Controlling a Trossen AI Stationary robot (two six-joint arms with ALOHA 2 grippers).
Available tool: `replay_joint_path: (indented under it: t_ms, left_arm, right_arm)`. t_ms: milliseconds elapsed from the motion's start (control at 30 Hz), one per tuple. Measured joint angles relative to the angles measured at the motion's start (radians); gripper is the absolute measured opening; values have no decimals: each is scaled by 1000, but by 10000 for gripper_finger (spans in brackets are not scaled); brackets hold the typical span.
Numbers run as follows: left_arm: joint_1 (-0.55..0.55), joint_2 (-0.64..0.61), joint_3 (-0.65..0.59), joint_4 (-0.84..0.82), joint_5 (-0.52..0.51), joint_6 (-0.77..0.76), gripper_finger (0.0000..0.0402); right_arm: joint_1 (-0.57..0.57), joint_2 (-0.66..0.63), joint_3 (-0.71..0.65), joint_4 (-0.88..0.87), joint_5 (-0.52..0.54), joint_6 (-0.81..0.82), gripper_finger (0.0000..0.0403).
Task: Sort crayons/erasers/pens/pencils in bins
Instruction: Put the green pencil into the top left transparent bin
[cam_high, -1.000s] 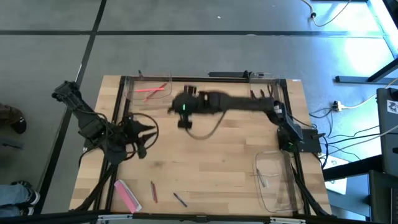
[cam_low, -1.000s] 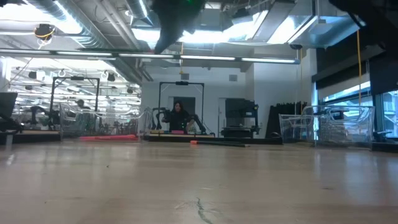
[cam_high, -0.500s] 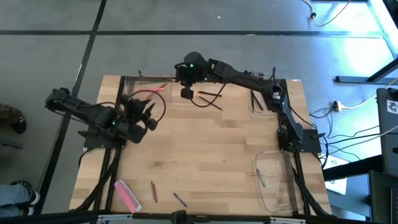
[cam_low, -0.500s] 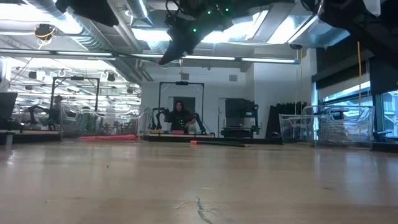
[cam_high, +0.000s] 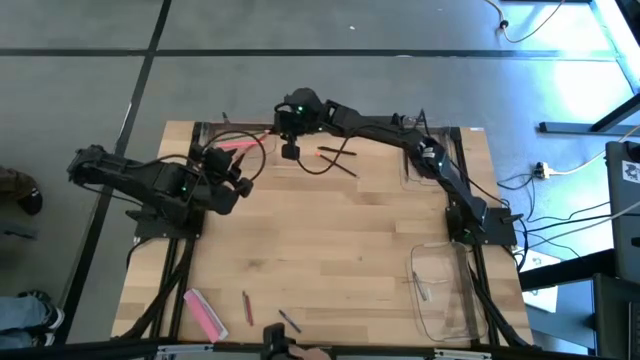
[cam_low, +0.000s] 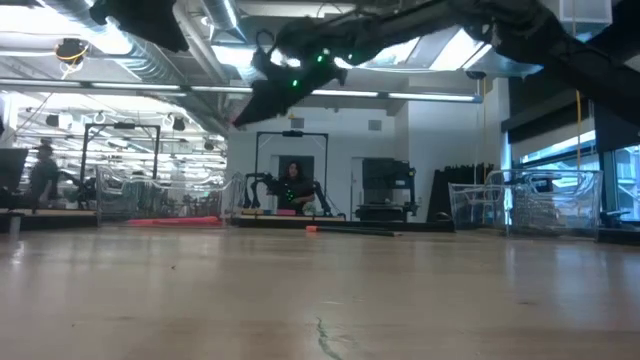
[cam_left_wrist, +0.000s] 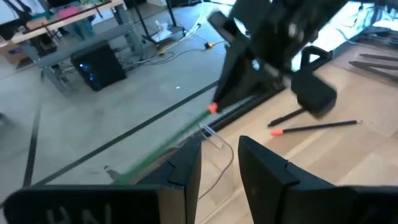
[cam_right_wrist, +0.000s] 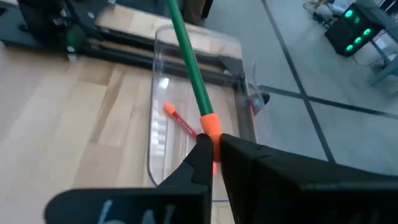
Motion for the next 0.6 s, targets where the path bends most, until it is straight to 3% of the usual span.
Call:
replay_joint_path:
  t_ms: [600]
  left_arm:
    - [91,3,0,-68,8,27,98]
  right_arm:
    - [-29,117,-2,133,-37,-3,22]
